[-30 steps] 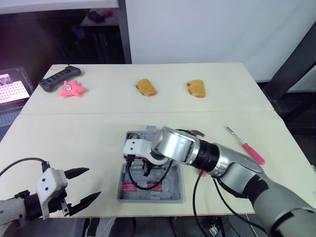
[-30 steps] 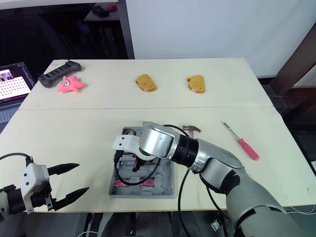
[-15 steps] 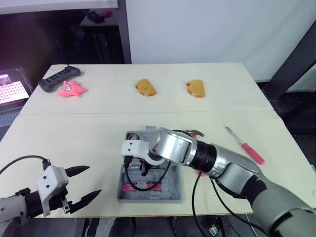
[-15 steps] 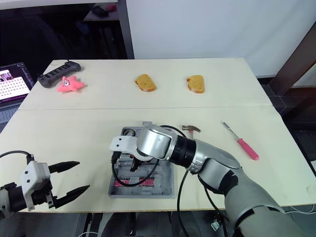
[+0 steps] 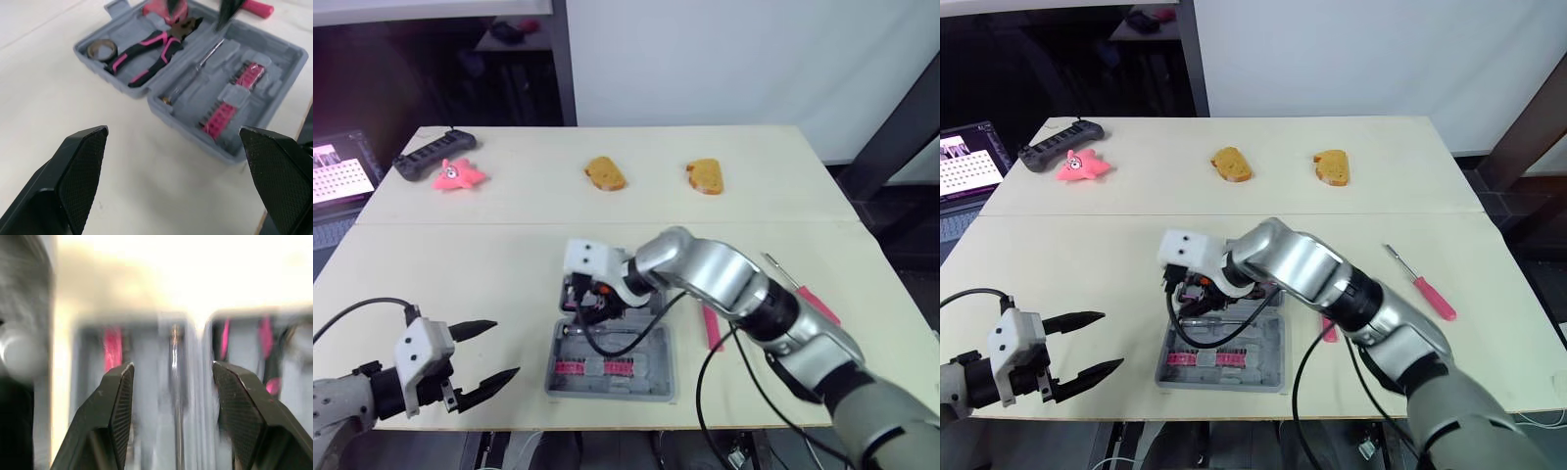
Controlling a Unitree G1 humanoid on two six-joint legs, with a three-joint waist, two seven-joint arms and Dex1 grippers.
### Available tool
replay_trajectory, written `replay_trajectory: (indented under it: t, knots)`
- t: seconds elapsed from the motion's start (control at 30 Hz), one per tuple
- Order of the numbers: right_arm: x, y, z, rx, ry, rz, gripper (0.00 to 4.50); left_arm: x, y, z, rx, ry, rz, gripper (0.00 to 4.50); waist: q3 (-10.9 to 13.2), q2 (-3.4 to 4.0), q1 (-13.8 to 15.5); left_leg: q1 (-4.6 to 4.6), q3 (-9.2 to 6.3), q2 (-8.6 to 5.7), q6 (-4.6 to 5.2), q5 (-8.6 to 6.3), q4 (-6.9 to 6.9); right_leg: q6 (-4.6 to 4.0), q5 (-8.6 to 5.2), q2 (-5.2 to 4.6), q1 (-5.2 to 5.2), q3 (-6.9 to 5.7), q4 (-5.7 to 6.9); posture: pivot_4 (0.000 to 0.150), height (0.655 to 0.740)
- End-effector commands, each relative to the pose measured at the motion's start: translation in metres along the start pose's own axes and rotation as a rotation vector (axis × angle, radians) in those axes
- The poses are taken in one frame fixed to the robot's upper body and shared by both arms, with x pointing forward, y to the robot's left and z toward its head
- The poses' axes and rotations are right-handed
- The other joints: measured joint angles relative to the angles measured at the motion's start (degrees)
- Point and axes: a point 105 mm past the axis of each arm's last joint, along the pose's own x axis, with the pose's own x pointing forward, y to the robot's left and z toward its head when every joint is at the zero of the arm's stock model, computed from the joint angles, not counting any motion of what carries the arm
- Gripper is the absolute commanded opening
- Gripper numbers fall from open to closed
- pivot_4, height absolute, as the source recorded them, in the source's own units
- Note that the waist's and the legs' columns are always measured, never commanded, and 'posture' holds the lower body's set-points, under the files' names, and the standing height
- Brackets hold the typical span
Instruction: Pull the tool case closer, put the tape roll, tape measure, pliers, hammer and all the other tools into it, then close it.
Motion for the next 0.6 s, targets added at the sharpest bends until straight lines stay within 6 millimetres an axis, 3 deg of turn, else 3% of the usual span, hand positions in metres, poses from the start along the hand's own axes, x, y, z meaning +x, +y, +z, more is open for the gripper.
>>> replay_trajectory:
  t: [0.03,0.13,0.17,0.23,0.37,0.6]
  knots:
    - [-0.015,-0.019,-0.01,-0.144,-0.106,-0.119,2.71,0.0,-0.001,-0.003,-0.015,-0.001,-0.02,4.5,0.01,0.0,0.0,0.0,0.01,0.0,0.0,0.0,0.02,0.0,0.0,-0.01,0.01,0.0,-0.01,0.15,0.7314]
    - [-0.016,-0.003,-0.041,-0.136,-0.033,0.021,2.71,0.002,0.002,-0.004,-0.011,-0.008,-0.024,4.5,0.01,-0.01,0.03,0.0,0.04,-0.02,0.0,0.0,0.08,0.01,0.01,-0.03,0.02,0.01,-0.02,0.15,0.7314]
    - [-0.016,0.001,-0.045,-0.186,-0.025,0.04,2.46,0.002,0.004,-0.004,-0.008,-0.011,-0.023,4.5,0.01,-0.01,0.04,0.01,0.03,-0.02,0.0,0.0,0.08,0.0,0.01,-0.03,0.02,0.01,0.0,0.15,0.7314]
    - [-0.014,0.002,-0.05,-0.199,-0.026,0.047,1.87,0.003,0.006,-0.004,-0.004,-0.017,-0.023,4.5,0.01,-0.01,-0.17,0.06,0.01,0.02,0.0,0.0,0.05,-0.01,0.01,0.03,0.04,0.01,0.01,0.15,0.7314]
    - [0.002,-0.001,-0.058,-0.17,-0.038,0.001,0.04,0.005,0.008,-0.006,0.0,-0.02,-0.026,4.5,0.01,-0.01,-0.18,0.07,0.01,0.17,0.0,0.0,0.04,-0.04,0.02,0.15,0.03,0.01,0.02,0.15,0.7314]
    - [0.022,0.002,-0.073,-0.164,-0.016,-0.028,0.04,0.004,0.011,-0.009,0.017,-0.012,-0.019,4.5,0.0,-0.03,0.22,0.04,0.01,0.14,-0.03,0.02,0.09,-0.05,0.03,0.12,0.07,0.01,0.0,0.15,0.7314]
